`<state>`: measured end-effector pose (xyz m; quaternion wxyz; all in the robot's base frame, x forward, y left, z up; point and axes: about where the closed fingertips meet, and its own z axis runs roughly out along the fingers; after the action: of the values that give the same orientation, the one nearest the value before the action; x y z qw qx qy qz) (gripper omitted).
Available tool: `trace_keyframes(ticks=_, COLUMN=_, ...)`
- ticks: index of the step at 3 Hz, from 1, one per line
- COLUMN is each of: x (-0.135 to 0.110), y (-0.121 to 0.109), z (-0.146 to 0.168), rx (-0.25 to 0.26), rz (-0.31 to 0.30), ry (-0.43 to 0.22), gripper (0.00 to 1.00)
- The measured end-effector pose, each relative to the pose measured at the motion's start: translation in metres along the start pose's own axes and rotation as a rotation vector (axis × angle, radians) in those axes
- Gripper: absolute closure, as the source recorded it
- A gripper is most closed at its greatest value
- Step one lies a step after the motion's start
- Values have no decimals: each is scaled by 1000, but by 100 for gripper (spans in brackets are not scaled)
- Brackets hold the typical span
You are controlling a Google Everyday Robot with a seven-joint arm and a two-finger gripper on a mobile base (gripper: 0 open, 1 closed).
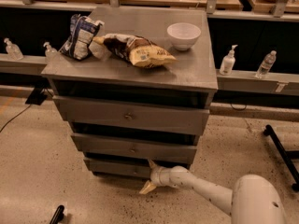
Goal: Open bottom drawer
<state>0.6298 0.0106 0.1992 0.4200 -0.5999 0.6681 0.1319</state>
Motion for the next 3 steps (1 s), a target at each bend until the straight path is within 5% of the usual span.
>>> trace_keyframes(ticks=3, x=2, y=7, z=7, rx=-82, rz=-5, ry=85, gripper=0)
